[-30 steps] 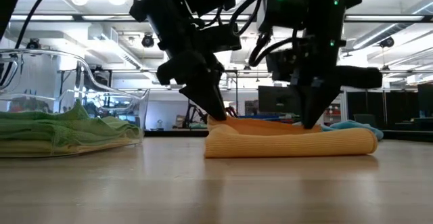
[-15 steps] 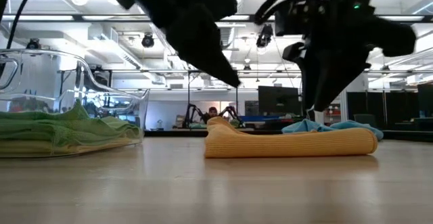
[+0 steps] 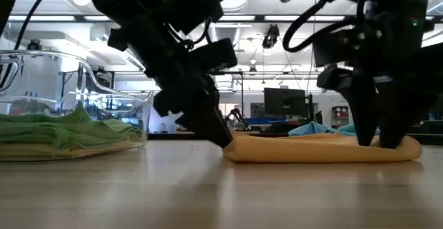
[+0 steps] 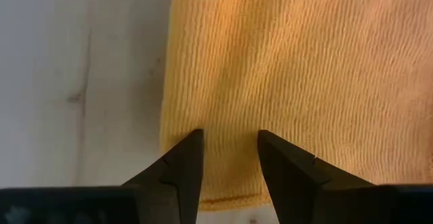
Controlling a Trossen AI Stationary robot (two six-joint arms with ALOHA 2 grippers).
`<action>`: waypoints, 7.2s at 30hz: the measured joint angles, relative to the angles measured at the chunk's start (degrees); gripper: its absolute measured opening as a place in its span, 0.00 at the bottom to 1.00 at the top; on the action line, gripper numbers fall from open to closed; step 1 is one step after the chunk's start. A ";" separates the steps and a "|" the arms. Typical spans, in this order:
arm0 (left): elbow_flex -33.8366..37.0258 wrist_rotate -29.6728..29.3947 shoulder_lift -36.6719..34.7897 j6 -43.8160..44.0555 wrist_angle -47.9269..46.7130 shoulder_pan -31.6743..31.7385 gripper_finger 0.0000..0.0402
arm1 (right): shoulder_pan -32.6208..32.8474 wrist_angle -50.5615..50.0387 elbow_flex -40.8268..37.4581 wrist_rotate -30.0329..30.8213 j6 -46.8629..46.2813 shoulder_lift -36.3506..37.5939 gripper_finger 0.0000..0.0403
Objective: Fold microfiber towels
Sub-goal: Fold the orange microfiber towel on the table, then put the folded orange microfiber towel into the transparent bin
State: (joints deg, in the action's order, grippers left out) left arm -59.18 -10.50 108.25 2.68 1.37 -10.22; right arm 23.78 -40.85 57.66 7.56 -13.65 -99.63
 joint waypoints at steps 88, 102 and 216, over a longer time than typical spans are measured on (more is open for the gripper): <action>-27.16 -1.02 19.61 46.36 -18.00 0.57 0.22 | 1.58 -12.73 -0.79 16.62 -4.12 17.37 0.31; -27.07 -3.23 13.46 47.80 -28.13 0.15 0.00 | 1.61 -13.15 -0.79 16.64 -2.83 17.45 0.31; 14.55 8.12 -29.24 88.60 -74.08 -7.39 0.31 | -5.08 11.07 9.60 17.58 15.66 1.21 0.31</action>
State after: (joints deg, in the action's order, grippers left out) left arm -44.62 -2.39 79.01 91.28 -72.71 -17.61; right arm 18.70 -29.79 67.26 25.14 2.01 -98.41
